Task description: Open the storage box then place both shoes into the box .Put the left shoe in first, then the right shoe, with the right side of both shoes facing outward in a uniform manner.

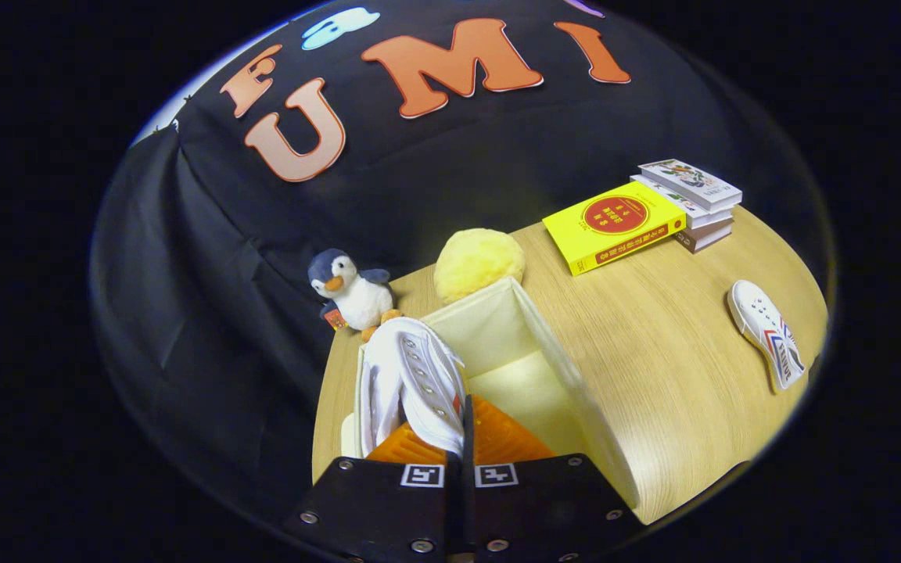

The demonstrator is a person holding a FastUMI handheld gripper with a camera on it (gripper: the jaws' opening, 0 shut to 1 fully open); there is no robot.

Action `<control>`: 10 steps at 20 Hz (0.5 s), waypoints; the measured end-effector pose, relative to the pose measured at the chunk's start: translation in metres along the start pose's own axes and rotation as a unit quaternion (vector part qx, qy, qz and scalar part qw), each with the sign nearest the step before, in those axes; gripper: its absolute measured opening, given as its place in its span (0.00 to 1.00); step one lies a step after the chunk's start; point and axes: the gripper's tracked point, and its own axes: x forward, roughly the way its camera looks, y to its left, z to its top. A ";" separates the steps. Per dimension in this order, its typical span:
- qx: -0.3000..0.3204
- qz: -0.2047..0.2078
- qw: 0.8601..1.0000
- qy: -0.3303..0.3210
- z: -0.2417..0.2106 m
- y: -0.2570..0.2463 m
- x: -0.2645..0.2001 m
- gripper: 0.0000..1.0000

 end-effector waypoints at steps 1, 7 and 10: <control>-0.007 -0.010 1.000 0.001 -0.003 -0.001 0.005 0.00; -0.004 -0.049 0.998 0.026 -0.029 -0.006 0.028 0.00; -0.016 -0.072 0.996 0.046 -0.043 -0.009 0.036 0.03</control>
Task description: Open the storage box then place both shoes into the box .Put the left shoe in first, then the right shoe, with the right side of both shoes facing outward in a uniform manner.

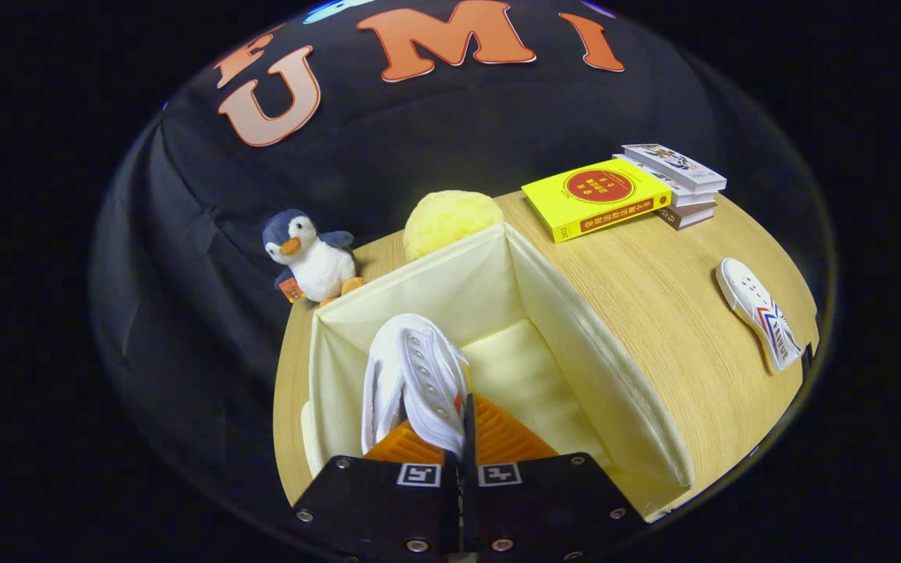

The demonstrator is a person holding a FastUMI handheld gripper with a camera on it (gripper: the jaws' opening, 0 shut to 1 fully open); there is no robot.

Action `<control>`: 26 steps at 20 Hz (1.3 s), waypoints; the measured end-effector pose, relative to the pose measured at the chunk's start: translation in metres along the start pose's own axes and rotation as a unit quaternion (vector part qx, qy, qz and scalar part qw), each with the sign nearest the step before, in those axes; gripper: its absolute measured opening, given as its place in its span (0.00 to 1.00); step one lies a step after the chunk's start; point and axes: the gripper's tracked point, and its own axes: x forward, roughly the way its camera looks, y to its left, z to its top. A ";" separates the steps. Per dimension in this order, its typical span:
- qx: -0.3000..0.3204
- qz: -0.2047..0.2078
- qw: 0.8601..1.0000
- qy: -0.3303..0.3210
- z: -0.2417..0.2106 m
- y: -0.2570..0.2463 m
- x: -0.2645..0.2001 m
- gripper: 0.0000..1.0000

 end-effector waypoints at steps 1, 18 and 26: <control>-0.009 0.007 1.000 0.009 -0.006 0.005 0.003 0.03; -0.097 0.054 0.988 -0.109 0.072 -0.033 -0.056 0.98; -0.081 0.008 0.988 -0.133 0.100 -0.174 -0.065 0.98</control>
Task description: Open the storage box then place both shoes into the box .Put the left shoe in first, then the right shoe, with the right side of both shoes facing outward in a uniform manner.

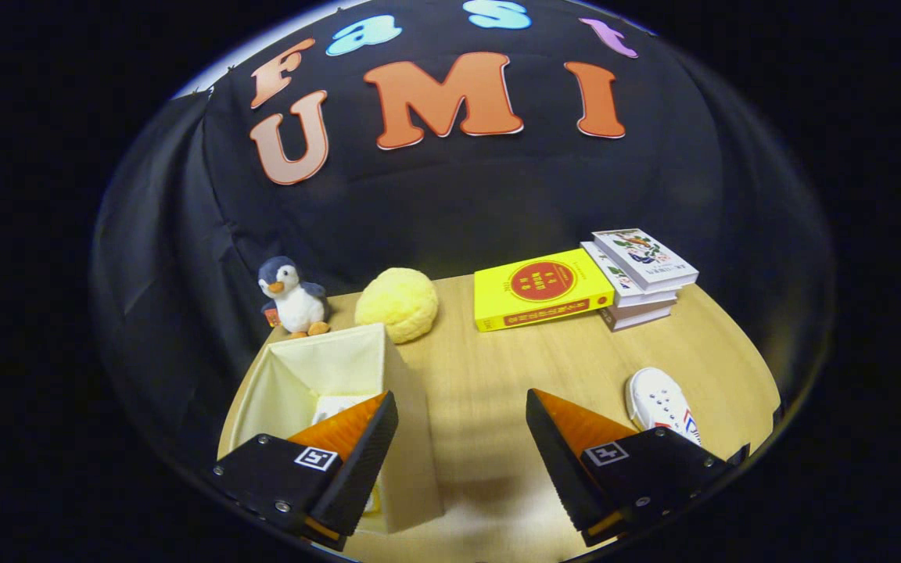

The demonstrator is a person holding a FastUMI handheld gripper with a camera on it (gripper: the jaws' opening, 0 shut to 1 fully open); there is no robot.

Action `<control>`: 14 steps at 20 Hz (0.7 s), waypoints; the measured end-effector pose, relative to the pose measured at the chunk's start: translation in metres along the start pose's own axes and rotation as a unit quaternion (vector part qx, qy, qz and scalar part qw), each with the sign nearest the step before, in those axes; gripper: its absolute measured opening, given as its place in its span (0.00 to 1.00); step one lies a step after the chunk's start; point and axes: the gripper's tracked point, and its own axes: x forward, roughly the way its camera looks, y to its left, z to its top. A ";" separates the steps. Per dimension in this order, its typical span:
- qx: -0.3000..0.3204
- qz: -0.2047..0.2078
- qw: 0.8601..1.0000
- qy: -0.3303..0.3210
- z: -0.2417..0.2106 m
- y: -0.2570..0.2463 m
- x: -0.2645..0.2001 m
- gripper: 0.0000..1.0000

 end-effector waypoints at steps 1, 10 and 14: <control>0.000 -0.011 1.000 -0.001 -0.001 -0.021 0.000 0.98; 0.026 -0.094 0.995 0.022 -0.040 -0.201 -0.003 0.99; 0.013 -0.104 0.994 0.038 -0.067 -0.253 0.000 0.99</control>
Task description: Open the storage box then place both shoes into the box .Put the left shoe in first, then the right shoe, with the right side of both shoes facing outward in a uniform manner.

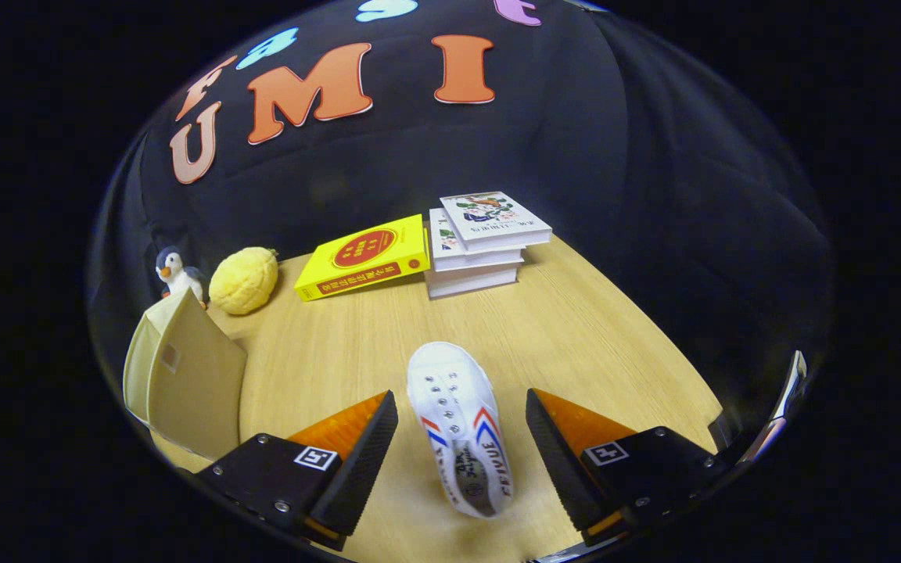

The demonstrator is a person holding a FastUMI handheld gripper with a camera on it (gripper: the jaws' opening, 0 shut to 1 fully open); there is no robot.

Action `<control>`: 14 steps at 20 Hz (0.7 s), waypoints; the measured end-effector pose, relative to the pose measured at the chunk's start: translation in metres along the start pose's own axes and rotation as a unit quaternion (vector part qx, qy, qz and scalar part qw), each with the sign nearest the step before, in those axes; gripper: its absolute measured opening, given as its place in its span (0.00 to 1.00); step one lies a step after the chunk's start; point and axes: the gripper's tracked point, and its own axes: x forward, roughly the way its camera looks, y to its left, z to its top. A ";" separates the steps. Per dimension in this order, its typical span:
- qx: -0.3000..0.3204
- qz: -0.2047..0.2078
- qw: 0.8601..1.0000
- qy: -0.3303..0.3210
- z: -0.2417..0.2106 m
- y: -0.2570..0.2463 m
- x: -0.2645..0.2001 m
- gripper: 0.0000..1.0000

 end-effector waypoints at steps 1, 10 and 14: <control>-0.004 0.007 1.000 0.001 -0.006 -0.005 0.004 0.99; -0.027 0.048 0.998 0.030 -0.058 -0.018 0.039 0.82; -0.034 0.077 0.995 0.057 -0.069 -0.012 0.045 0.62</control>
